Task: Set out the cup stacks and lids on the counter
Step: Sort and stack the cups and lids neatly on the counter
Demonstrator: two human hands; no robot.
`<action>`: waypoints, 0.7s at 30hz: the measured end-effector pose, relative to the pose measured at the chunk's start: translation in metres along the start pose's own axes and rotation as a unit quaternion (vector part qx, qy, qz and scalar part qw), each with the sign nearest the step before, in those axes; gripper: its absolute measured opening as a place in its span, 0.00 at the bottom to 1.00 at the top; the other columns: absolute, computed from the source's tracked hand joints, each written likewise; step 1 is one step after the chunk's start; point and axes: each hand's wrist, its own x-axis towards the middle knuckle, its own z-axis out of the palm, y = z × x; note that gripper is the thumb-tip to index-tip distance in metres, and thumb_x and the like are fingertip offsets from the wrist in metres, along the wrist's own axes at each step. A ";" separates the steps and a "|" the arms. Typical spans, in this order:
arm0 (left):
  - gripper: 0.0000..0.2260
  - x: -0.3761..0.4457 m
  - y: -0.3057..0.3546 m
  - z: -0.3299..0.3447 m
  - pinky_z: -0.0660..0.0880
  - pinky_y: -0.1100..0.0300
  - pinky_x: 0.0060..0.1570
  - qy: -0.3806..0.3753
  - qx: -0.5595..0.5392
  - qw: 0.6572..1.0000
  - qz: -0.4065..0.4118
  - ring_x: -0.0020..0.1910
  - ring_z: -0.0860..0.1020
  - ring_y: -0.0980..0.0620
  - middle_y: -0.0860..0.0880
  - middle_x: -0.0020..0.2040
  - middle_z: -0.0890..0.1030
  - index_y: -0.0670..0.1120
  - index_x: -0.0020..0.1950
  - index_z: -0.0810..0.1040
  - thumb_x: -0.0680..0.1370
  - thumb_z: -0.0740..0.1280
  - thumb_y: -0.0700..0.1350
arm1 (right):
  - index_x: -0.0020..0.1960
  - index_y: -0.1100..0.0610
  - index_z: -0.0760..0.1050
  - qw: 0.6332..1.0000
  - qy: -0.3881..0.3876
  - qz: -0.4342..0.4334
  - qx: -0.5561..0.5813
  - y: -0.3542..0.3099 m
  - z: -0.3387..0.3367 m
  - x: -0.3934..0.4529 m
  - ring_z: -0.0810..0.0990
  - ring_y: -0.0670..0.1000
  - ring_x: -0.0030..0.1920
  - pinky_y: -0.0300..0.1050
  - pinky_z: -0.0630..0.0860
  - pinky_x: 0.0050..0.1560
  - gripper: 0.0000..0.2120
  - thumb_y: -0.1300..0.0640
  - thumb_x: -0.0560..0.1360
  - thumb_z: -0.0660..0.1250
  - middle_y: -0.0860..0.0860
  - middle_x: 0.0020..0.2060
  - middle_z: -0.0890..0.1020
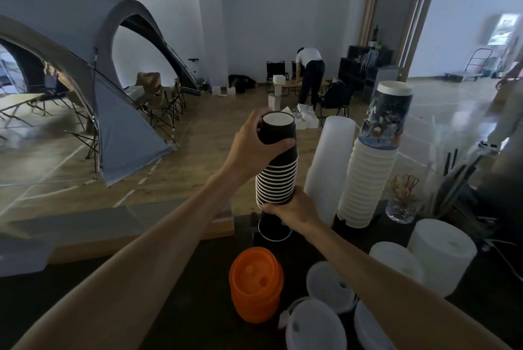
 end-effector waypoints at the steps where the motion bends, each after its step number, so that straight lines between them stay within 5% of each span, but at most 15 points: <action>1: 0.29 0.000 -0.002 0.000 0.76 0.67 0.51 0.001 -0.001 1.000 -0.003 0.57 0.77 0.59 0.56 0.58 0.78 0.52 0.67 0.71 0.69 0.78 0.49 | 0.65 0.51 0.69 1.000 0.001 0.000 -0.001 0.001 0.000 0.000 0.83 0.52 0.51 0.53 0.82 0.54 0.35 0.40 0.64 0.78 0.47 0.55 0.80; 4: 0.29 0.003 -0.005 0.002 0.77 0.63 0.52 -0.005 -0.003 1.000 -0.008 0.57 0.77 0.58 0.56 0.59 0.79 0.52 0.67 0.71 0.69 0.78 0.50 | 0.63 0.51 0.71 1.000 0.005 0.003 -0.002 0.004 0.002 0.003 0.83 0.50 0.50 0.51 0.83 0.52 0.35 0.39 0.63 0.78 0.46 0.53 0.81; 10: 0.30 -0.004 -0.017 0.007 0.71 0.77 0.43 -0.041 0.037 0.998 -0.011 0.54 0.74 0.64 0.58 0.58 0.76 0.53 0.69 0.70 0.70 0.77 0.51 | 0.61 0.53 0.72 0.999 -0.002 0.024 -0.029 0.021 0.013 0.004 0.83 0.51 0.50 0.48 0.82 0.50 0.33 0.40 0.63 0.79 0.48 0.51 0.82; 17: 0.32 -0.016 -0.046 0.012 0.75 0.64 0.54 -0.059 0.050 0.996 -0.050 0.59 0.76 0.57 0.55 0.61 0.77 0.51 0.69 0.69 0.68 0.78 0.53 | 0.64 0.53 0.66 0.998 -0.005 0.027 -0.060 0.039 0.024 0.002 0.82 0.51 0.50 0.51 0.83 0.49 0.34 0.49 0.65 0.80 0.50 0.53 0.79; 21: 0.32 -0.019 -0.050 0.015 0.74 0.66 0.53 -0.063 0.048 0.995 -0.053 0.59 0.76 0.58 0.56 0.61 0.77 0.51 0.70 0.69 0.69 0.77 0.53 | 0.62 0.53 0.67 0.998 0.000 0.031 -0.057 0.045 0.029 0.004 0.83 0.50 0.44 0.45 0.83 0.42 0.31 0.49 0.67 0.79 0.50 0.49 0.81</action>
